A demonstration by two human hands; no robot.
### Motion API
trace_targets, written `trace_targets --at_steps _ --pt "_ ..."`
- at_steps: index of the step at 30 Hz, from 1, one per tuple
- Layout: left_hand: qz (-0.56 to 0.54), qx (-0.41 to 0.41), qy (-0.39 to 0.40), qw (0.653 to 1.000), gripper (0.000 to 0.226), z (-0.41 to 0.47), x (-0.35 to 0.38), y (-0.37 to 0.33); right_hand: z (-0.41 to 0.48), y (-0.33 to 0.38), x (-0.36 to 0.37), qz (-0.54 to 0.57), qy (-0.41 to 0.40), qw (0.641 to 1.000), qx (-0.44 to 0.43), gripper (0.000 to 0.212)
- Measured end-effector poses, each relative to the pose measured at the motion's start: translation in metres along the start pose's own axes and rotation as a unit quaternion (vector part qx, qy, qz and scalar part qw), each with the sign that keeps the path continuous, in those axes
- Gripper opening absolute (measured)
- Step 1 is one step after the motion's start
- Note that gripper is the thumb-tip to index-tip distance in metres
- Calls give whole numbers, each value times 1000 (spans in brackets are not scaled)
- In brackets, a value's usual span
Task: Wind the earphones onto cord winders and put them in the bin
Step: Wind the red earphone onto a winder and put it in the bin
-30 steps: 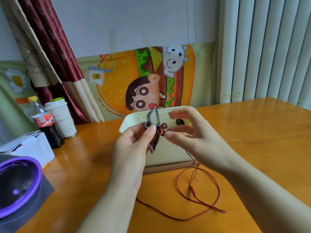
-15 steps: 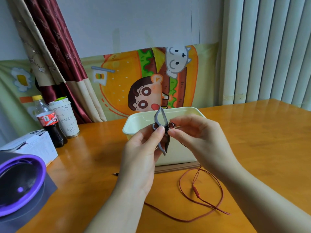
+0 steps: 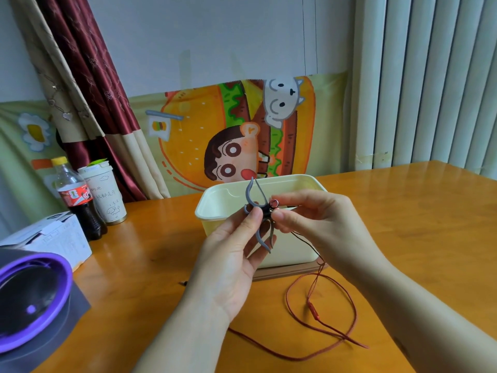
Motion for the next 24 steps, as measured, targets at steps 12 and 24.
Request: trace_targets --at_steps 12,24 --pt "179 29 16 983 39 1 -8 -7 1 1 -10 -15 43 999 -3 31" --pt "171 44 -6 984 41 4 -14 -12 1 -20 0 -44 126 988 73 36"
Point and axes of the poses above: each hand's wrist, its own z-axis towards the middle knuckle, its own x-axis out of the palm, y = z × x, the point moved 3 cm from there along z, towards the middle knuckle, and after that the axes turned 14 degrees about y, right-handed, at the moved point
